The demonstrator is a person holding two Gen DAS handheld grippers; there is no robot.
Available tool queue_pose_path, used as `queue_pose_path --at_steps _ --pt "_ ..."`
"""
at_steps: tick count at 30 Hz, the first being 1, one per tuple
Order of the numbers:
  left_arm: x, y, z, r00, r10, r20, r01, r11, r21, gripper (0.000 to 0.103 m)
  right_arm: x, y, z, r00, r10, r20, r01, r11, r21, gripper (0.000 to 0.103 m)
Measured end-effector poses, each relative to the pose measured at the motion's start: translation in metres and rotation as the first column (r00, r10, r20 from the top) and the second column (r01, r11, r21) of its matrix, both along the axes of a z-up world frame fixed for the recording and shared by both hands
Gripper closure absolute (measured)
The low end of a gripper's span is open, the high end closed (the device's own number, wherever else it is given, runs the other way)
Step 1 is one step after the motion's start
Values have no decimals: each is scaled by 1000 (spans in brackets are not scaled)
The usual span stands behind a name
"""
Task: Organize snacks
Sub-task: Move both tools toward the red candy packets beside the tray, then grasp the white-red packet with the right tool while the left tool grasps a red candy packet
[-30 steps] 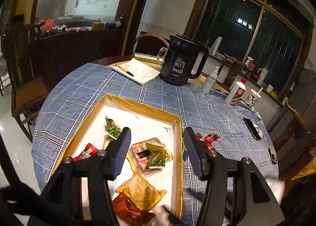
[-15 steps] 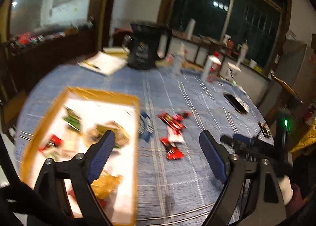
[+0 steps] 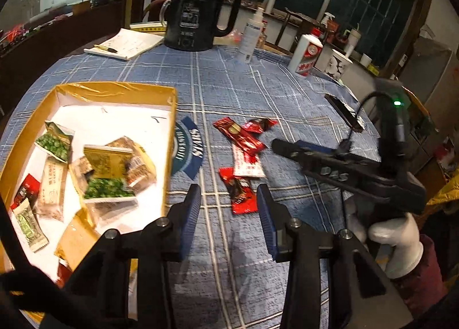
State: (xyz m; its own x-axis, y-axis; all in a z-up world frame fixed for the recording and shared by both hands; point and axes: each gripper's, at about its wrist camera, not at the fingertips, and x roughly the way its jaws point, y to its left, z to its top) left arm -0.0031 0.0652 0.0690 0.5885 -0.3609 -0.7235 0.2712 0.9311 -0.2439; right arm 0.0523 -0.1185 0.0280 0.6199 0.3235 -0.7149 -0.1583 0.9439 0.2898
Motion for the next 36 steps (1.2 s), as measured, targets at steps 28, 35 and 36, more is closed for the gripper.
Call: queue_pose_path --at_steps 28,35,36 --pt "11 -20 -10 999 -30 -38 31 999 26 54 -47 -29 -16 996 -82 -45 80 995 -62 81" --pt "31 -55 -33 992 -109 -66 120 970 213 54 -47 -47 -21 996 -93 -10 94 995 37 81" --pt "35 -59 -36 992 -110 -67 123 963 240 54 -46 -49 -22 995 -96 -10 97 994 51 81"
